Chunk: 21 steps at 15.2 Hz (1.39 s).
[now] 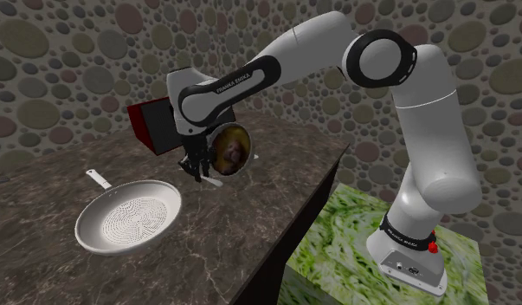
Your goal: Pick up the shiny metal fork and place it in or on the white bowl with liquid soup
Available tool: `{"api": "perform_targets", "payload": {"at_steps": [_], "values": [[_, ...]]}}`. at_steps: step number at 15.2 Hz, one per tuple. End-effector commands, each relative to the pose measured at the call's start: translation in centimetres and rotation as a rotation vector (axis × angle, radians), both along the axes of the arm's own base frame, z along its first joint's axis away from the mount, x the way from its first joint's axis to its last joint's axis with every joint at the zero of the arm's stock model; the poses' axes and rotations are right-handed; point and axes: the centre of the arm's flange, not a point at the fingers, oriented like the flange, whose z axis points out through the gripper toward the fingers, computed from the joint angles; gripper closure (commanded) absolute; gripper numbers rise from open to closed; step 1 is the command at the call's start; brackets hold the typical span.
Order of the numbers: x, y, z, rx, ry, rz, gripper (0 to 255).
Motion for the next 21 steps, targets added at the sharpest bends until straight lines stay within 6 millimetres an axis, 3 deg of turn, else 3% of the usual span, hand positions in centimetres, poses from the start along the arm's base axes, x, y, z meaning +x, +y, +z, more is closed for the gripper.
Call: {"api": "perform_targets", "payload": {"at_steps": [1, 7, 21], "values": [[0.0, 0.0, -0.1, -0.001, 0.001, -0.001, 255], [0.0, -0.2, -0.1, -0.001, 0.001, -0.001, 255], [0.0, -0.2, 7.3, -0.001, 0.001, -0.001, 255]]}}
